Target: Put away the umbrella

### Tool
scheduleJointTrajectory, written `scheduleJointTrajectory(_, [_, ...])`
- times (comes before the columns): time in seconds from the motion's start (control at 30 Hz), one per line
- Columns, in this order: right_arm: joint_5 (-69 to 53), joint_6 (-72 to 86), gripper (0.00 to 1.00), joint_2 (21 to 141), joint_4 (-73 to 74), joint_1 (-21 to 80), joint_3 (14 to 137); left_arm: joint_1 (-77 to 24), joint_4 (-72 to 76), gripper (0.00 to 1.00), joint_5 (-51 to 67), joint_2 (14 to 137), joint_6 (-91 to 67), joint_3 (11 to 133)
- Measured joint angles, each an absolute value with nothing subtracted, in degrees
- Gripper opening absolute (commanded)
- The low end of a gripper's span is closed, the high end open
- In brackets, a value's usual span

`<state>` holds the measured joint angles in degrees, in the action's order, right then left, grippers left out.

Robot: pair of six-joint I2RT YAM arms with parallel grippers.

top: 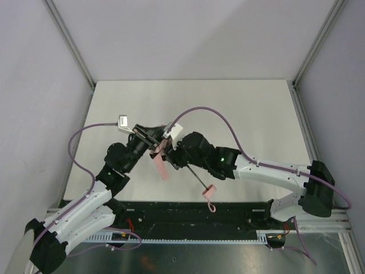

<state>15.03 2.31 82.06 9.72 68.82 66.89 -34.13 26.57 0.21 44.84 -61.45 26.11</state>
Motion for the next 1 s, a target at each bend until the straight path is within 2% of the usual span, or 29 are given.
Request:
scheduleJointTrajectory(0.07, [8.0,2.5,0.00,82.0,10.5,65.9,67.1,-34.0,25.7,0.65,-0.1,45.0,-61.4,26.3])
scheduleJointTrajectory(0.13, [0.9,2.5,0.00,81.8,11.4,63.0,67.1,-33.4,25.3,0.78,1.3,45.5,-61.5,26.5])
scheduleJointTrajectory(0.27, [-15.2,3.0,0.00,81.7,12.9,56.9,67.1,-30.9,27.2,0.84,8.0,48.2,-61.5,26.2])
scheduleJointTrajectory(0.37, [-26.3,4.2,0.00,81.7,12.9,53.7,67.1,-29.2,33.6,0.84,13.8,49.3,-62.5,24.5])
scheduleJointTrajectory(0.53, [-37.9,6.6,0.00,81.6,11.2,50.6,67.1,-28.3,43.2,0.83,20.8,49.8,-63.6,23.2])
scheduleJointTrajectory(0.57, [-39.9,7.1,0.00,81.5,10.6,49.9,67.0,-28.1,45.1,0.78,22.0,49.9,-64.0,23.1])
scheduleJointTrajectory(0.63, [-42.6,7.9,0.00,81.2,9.9,48.9,66.8,-27.9,47.7,0.63,23.9,50.1,-64.5,23.1])
scheduleJointTrajectory(0.73, [-45.7,9.1,0.00,80.7,8.8,48.2,66.8,-27.6,51.0,0.31,25.8,50.8,-65.5,23.0])
scheduleJointTrajectory(0.8, [-46.0,9.6,0.08,80.6,8.4,48.1,66.8,-27.5,52.8,0.10,26.7,51.3,-65.2,23.0])
scheduleJointTrajectory(0.87, [-44.9,10.3,0.23,80.2,8.5,48.2,66.8,-27.3,53.7,0.03,27.2,51.8,-65.1,23.0])
scheduleJointTrajectory(1.0, [-37.3,10.9,0.48,79.4,9.5,50.3,66.8,-27.1,54.8,0.00,26.6,52.9,-64.5,23.0])
